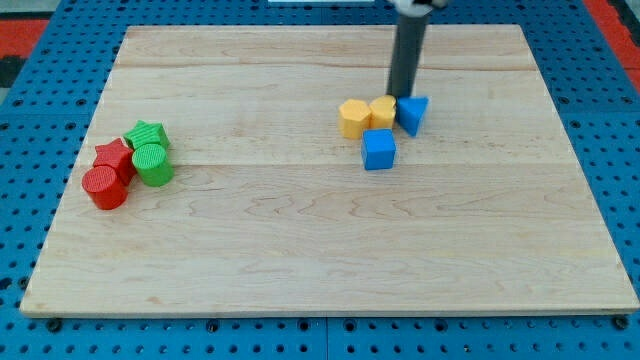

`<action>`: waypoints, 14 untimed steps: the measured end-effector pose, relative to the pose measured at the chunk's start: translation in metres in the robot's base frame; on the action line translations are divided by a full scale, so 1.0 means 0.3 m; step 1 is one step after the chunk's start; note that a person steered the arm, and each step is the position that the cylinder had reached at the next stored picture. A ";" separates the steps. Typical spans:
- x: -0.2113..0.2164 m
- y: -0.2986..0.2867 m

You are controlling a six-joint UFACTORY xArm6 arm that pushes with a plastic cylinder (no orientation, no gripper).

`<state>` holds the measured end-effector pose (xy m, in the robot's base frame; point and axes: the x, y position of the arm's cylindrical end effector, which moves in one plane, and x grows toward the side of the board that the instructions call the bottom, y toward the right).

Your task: Separate green blocks from red blocks

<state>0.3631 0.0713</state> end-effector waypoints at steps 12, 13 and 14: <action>-0.009 -0.797; -0.181 -0.993; -0.217 -0.988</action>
<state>0.2981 -0.2251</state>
